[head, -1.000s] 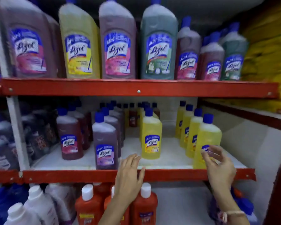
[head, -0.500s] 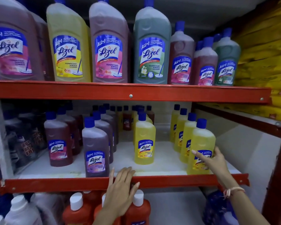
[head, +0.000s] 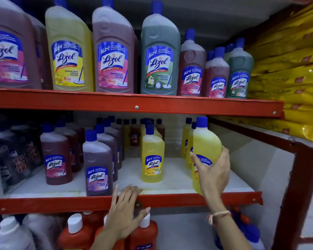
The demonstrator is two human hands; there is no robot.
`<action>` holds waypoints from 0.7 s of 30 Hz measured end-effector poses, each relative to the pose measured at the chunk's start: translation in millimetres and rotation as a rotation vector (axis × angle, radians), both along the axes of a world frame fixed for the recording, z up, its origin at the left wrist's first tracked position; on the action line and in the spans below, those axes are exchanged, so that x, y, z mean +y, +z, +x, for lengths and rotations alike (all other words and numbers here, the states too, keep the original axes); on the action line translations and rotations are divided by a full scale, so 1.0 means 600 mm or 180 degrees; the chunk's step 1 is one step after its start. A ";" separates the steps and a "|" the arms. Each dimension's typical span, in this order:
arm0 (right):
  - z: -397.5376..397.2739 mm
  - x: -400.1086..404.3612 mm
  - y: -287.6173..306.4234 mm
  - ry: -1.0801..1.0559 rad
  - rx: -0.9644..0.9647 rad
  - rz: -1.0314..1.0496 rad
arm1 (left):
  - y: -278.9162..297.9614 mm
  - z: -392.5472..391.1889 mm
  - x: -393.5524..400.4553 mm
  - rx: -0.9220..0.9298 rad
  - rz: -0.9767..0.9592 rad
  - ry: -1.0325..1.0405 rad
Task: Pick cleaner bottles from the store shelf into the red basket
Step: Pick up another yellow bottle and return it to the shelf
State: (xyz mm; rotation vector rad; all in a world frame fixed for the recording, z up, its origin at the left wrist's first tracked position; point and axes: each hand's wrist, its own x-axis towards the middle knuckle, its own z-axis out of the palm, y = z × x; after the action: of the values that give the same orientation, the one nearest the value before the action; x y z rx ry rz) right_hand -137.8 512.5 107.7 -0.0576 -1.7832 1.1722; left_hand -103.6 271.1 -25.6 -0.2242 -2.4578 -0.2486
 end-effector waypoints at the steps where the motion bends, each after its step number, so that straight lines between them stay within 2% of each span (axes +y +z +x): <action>1: 0.016 -0.003 -0.003 -0.0073 0.0034 0.0051 | -0.001 0.001 0.001 0.0013 0.0023 0.0010; 11: 0.110 -0.013 -0.015 -0.0430 0.0241 0.0535 | 0.001 0.004 0.007 0.0128 0.0101 0.0039; 14: 0.116 -0.003 -0.009 -0.0211 0.0185 0.0424 | 0.004 0.006 0.008 0.0062 0.0122 0.0037; 16: 0.118 0.010 0.002 0.0515 0.0179 0.0038 | 0.003 0.006 0.008 0.0069 0.0121 0.0019; 21: 0.090 0.045 0.015 0.3230 -0.0398 -0.1377 | -0.002 0.003 0.006 0.0109 0.0090 -0.0011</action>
State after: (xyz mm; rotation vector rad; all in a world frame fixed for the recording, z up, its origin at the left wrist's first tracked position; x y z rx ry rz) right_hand -84.1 539.2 116.7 0.5949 -1.6359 2.2953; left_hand -101.7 274.8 -26.6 -0.2189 -2.4186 -0.2786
